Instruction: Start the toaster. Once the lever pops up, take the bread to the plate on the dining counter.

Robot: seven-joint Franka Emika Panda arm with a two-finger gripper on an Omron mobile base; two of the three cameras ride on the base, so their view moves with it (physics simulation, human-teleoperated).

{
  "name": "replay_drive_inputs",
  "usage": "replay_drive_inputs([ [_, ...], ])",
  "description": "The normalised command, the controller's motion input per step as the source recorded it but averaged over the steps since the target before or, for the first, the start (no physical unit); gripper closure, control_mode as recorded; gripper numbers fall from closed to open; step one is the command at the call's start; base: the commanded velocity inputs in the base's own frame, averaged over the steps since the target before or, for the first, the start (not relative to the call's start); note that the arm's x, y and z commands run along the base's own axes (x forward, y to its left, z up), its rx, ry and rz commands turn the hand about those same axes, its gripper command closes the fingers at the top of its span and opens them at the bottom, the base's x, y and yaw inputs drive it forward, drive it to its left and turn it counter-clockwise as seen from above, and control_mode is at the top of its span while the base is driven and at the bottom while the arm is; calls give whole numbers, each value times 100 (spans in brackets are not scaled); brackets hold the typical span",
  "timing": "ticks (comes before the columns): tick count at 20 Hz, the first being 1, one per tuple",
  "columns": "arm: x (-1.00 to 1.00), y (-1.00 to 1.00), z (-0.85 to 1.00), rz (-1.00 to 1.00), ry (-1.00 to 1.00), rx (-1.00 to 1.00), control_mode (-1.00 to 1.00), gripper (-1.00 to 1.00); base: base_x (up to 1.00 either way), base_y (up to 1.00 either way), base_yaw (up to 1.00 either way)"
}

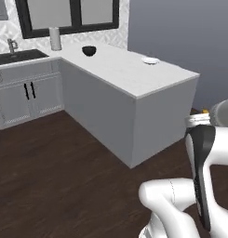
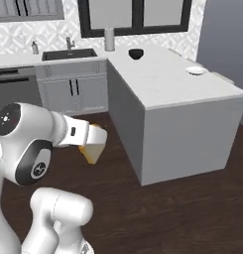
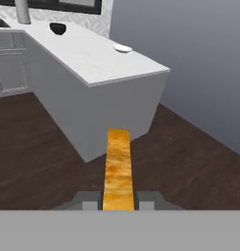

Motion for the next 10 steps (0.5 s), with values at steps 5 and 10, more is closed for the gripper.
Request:
replay_drive_inputs([
  [5,0,0,0,0,0,0,100,100,100,-73,-40],
  [10,0,0,0,0,0,0,100,100,100,-44,-20],
])
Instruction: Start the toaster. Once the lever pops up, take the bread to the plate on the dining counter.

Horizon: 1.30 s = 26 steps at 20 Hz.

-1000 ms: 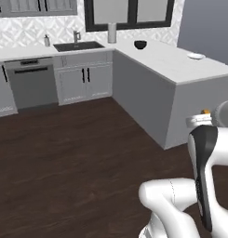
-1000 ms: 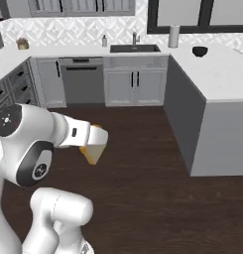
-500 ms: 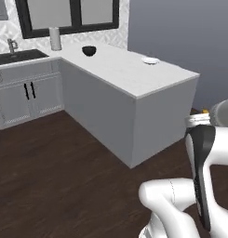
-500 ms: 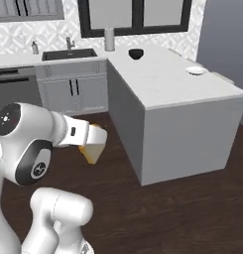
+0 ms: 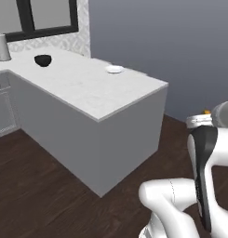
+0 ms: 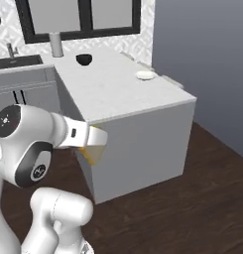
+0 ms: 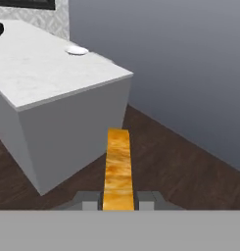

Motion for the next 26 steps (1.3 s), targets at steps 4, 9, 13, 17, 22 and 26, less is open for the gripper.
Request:
replay_drive_inputs([
  [4,0,0,0,0,0,0,100,100,100,-65,-2],
  [9,0,0,0,0,0,0,100,100,100,-88,3],
  [13,0,0,0,0,0,0,100,100,100,-100,15],
  [17,0,0,0,0,0,0,100,100,100,-100,28],
  [22,0,0,0,0,0,0,100,100,100,-99,38],
  [26,0,0,0,0,0,0,100,100,100,-86,46],
])
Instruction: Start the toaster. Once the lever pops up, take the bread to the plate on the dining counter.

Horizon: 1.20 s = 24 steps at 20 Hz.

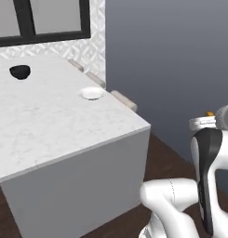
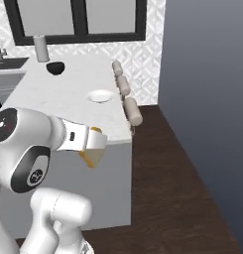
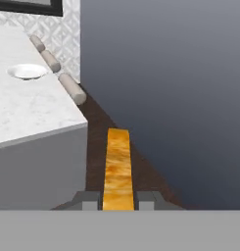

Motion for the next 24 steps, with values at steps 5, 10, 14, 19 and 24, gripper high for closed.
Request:
replay_drive_inputs([
  [5,0,0,0,0,0,0,100,100,67,-98,34],
  [10,0,0,0,0,0,0,100,100,58,-100,33],
  [14,0,0,0,0,0,0,100,100,77,-97,48],
  [19,0,0,0,0,0,0,100,100,68,-75,59],
  [24,0,0,0,0,0,0,100,100,54,-70,62],
])
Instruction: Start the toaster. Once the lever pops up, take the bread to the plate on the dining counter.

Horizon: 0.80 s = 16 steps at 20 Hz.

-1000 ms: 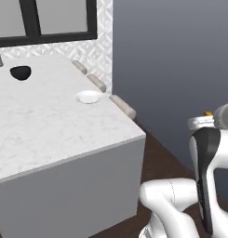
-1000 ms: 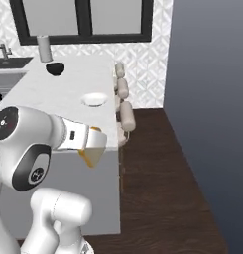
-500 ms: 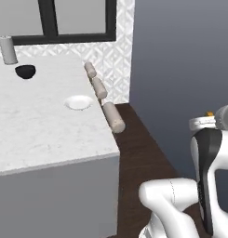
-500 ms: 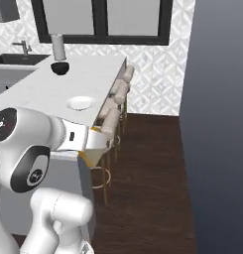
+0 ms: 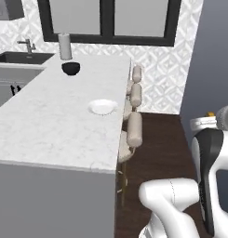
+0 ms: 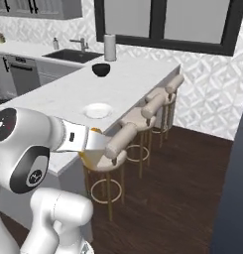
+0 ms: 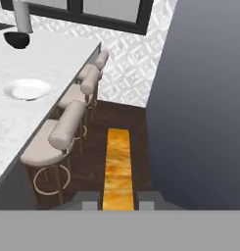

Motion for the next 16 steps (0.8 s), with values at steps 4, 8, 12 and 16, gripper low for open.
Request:
replay_drive_inputs([
  [4,0,0,0,0,0,0,100,100,28,-70,67],
  [8,0,0,0,0,0,0,100,100,17,-84,64],
  [12,0,0,0,0,0,0,100,100,1,-89,64],
  [16,0,0,0,0,0,0,100,100,2,-96,61],
])
